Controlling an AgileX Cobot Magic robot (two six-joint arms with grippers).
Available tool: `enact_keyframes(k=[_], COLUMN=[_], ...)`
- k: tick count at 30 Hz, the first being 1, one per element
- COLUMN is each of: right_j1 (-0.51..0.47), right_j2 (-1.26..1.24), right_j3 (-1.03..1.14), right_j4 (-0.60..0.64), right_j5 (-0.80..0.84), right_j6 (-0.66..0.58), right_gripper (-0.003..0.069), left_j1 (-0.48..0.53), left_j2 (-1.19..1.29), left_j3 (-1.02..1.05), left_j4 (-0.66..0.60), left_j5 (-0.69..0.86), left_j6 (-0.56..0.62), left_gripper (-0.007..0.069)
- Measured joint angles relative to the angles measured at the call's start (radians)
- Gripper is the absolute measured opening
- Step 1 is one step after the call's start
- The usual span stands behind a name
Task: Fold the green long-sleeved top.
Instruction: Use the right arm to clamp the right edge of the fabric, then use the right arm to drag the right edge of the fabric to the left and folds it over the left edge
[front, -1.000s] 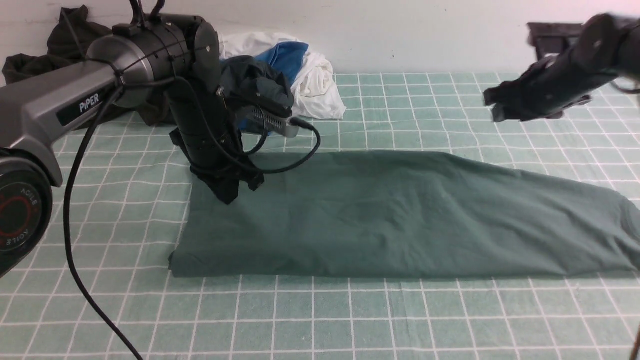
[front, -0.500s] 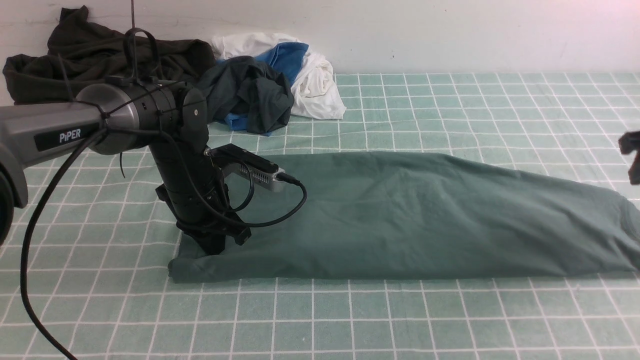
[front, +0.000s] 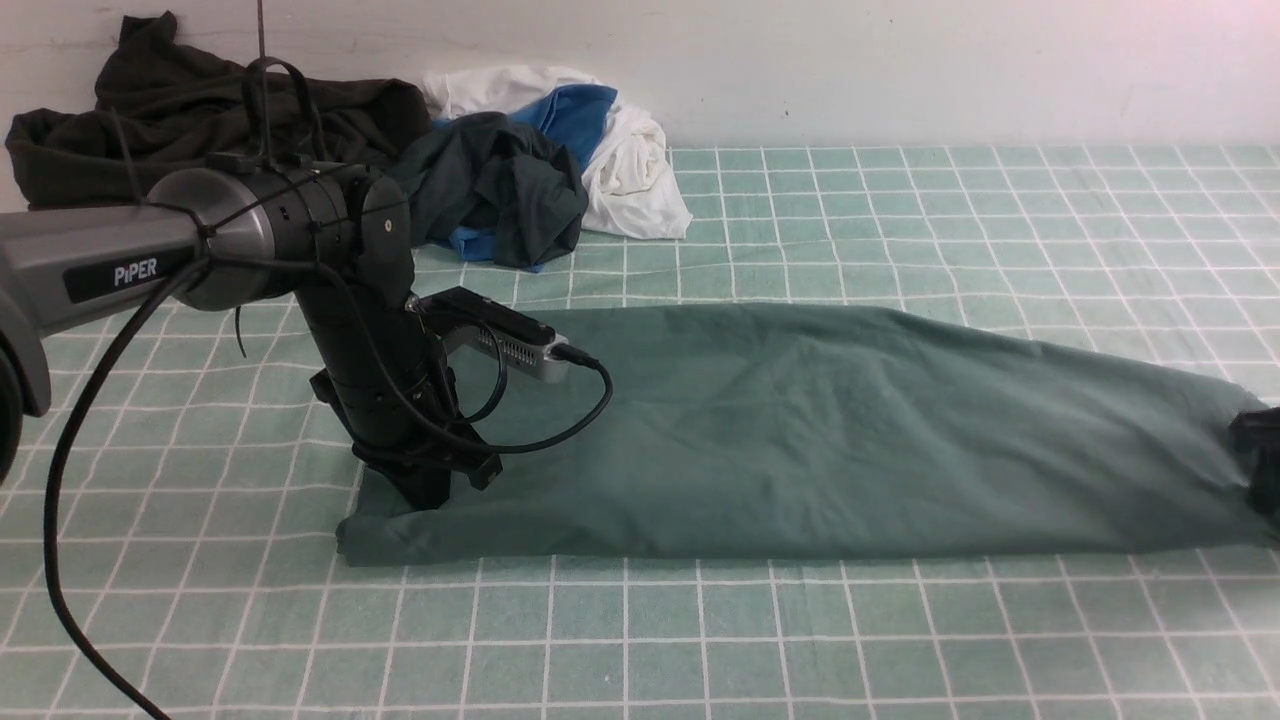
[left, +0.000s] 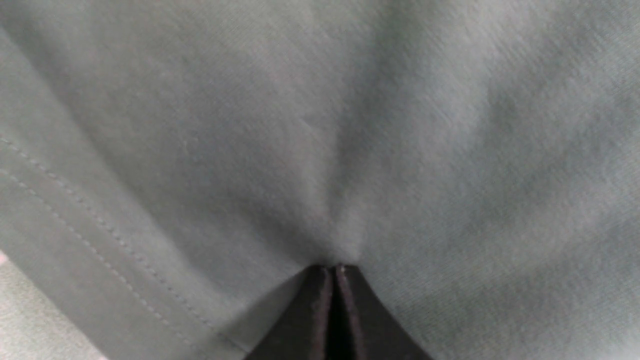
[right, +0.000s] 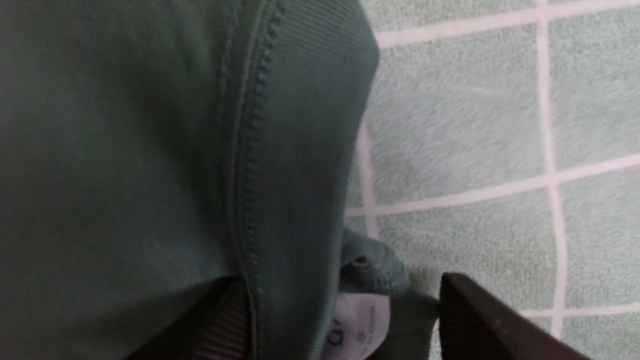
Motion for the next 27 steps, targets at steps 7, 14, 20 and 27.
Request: enact_keyframes(k=[7,14,20,27], right_j1=[-0.001,0.000,0.009,0.189], right_j2=[0.010,-0.006,-0.128,-0.319], right_j3=[-0.011,-0.010,-0.111,-0.342], right_j4=[0.025,0.046,0.029,0.205], right_j5=[0.020,0.025,0.100,0.157], right_j6=[-0.005,-0.049,-0.054,-0.174], right_gripper=[0.0426,0.0093,0.0048,0.0048], left_j1=[0.000,0.000,0.001,0.001], left_j2=[-0.004,-0.032,-0.274,-0.610], left_j3=[0.000,-0.014,-0.053,-0.053], left_j4=[0.000,0.021,0.048,0.049], left_j5=[-0.002,-0.003,0.057,0.188], left_j6=[0.001,0.001,0.000,-0.062], left_gripper=[-0.0003,-0.0003,-0.0003,-0.0003])
